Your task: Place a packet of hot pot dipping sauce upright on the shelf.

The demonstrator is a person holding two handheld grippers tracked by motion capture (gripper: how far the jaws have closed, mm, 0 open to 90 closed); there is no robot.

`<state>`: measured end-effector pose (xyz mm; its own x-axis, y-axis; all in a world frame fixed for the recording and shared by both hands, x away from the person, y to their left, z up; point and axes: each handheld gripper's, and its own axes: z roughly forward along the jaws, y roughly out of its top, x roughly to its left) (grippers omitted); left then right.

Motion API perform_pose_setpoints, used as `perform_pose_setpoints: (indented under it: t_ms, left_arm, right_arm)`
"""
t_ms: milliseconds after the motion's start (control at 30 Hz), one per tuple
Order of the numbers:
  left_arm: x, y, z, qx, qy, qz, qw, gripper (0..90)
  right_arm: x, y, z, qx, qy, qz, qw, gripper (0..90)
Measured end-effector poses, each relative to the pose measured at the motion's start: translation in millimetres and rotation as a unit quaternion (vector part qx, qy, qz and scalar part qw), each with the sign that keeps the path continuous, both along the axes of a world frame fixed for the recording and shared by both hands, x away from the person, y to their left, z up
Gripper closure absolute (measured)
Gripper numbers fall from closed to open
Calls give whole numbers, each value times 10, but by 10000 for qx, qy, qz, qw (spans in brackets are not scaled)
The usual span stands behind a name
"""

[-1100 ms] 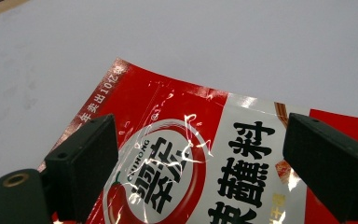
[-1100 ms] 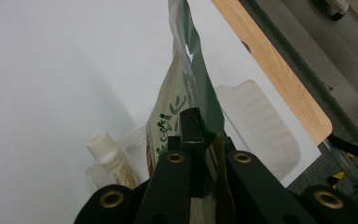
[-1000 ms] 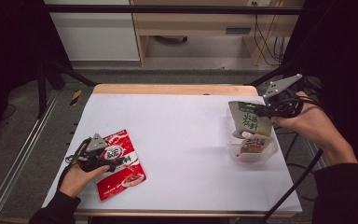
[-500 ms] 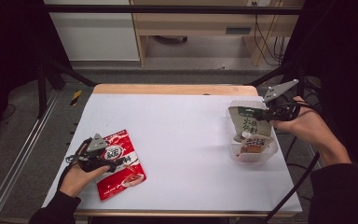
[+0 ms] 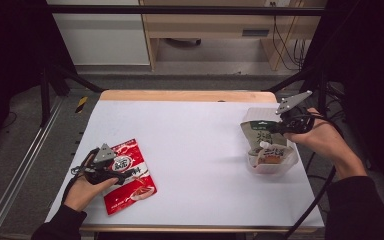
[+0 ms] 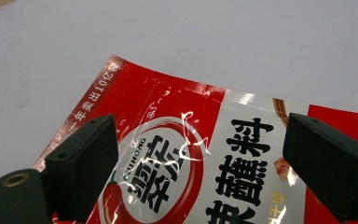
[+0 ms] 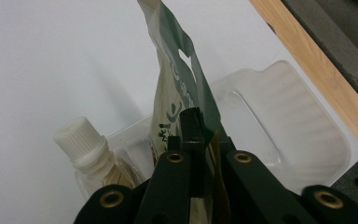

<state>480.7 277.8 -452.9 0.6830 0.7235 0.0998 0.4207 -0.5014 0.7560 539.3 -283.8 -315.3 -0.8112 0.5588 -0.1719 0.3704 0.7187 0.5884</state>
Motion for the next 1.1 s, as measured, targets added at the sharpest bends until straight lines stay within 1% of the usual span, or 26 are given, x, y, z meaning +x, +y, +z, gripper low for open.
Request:
perform_pose_setpoints:
  t_ms: [133,233,433,533,600,700,767,867,933,967,1100]
  left_arm:
    - [0,0,-2,0,6,3,10000,100]
    - [0,-4,-5,14,9,-3,10000,100]
    - [0,-4,-5,31,14,-7,10000,100]
    - [0,-2,-5,34,14,1,10000,100]
    - [0,0,-4,32,12,3,10000,100]
    - [2,1,-4,40,12,7,10000,100]
    - [2,2,-3,42,9,9,10000,100]
    - [0,4,0,45,8,2,10000,100]
    - [0,4,0,43,3,4,10000,100]
    - [0,4,0,43,3,4,10000,100]
    - [0,12,3,49,-15,20,10000,100]
  right_arm:
    - [5,5,-57,34,50,-33,10000,900]
    - [2,-15,-67,55,45,-42,10000,900]
    - [-29,-76,-87,-90,89,-97,9999,882]
    - [-48,-117,-111,-124,94,-164,9997,866]
    - [-65,-148,-125,-155,106,-260,9995,855]
    - [-81,-167,-138,-160,82,-335,9993,803]
    - [-96,-170,-132,-128,80,-399,9991,753]
    - [-107,-167,-101,-54,-14,-444,9990,702]
    - [-119,-150,-71,33,-26,-476,9989,646]
    - [-126,-133,-60,115,-18,-514,9986,622]
    - [-155,-51,-7,158,-165,-512,9984,520]
